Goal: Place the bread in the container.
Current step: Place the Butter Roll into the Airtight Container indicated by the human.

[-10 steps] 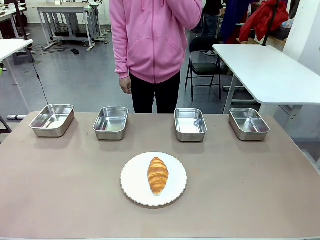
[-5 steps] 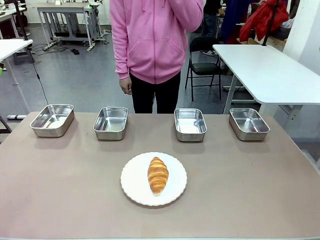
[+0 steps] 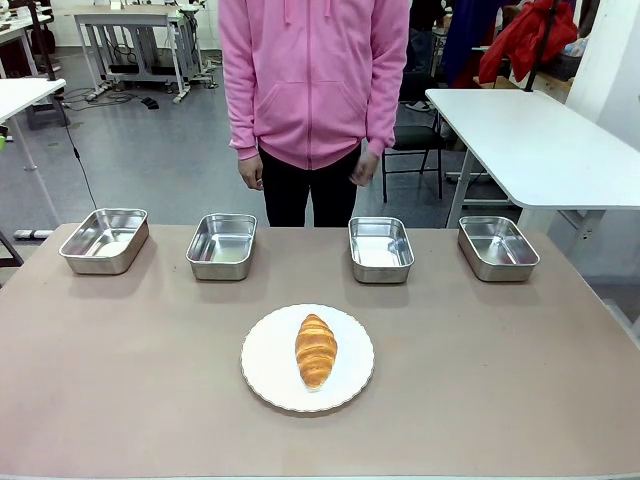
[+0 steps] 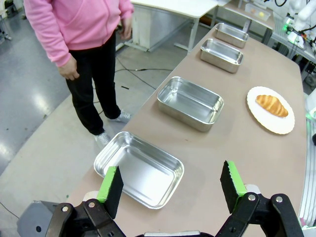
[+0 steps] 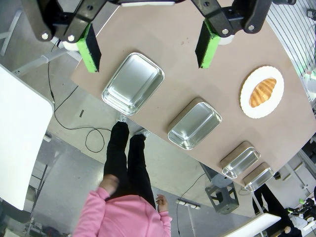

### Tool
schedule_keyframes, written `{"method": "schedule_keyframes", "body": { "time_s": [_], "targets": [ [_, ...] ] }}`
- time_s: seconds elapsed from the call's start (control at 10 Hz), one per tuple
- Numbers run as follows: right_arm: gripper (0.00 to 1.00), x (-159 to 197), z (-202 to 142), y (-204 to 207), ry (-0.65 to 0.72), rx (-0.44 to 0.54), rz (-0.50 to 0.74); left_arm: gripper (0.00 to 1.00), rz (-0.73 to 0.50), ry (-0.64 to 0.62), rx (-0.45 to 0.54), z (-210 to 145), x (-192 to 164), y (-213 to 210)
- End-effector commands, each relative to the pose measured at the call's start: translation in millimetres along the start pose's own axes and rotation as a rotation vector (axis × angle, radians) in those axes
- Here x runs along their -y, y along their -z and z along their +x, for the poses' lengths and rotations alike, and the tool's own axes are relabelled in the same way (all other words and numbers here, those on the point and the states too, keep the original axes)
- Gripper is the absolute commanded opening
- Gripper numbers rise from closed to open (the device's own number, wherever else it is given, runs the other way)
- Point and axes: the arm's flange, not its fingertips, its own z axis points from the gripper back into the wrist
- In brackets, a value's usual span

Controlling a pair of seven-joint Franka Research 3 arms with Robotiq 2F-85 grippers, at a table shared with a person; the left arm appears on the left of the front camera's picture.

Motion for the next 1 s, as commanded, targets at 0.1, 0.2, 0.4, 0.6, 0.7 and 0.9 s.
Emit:
{"method": "schedule_keyframes", "body": {
  "time_s": [0.1,0.2,0.4,0.6,0.7,0.9],
  "targets": [
    [1.00,1.3,2.0,0.6,-0.017,0.023,0.007,1.00,-0.002,0.016,0.001,0.5,2.0,-0.4],
    [1.00,1.3,2.0,0.6,-0.017,0.023,0.007,1.00,-0.002,0.016,0.001,0.5,2.0,-0.4],
    [1.00,1.3,2.0,0.6,-0.017,0.023,0.007,1.00,-0.002,0.016,0.001,0.5,2.0,-0.4],
    [1.00,1.3,2.0,0.6,-0.017,0.023,0.007,1.00,-0.002,0.016,0.001,0.5,2.0,-0.4],
    [1.00,1.3,2.0,0.6,-0.017,0.023,0.007,1.00,-0.002,0.016,0.001,0.5,2.0,-0.4],
    [1.00,1.3,2.0,0.6,-0.017,0.023,0.007,1.00,-0.002,0.016,0.001,0.5,2.0,-0.4]
  ]
}}
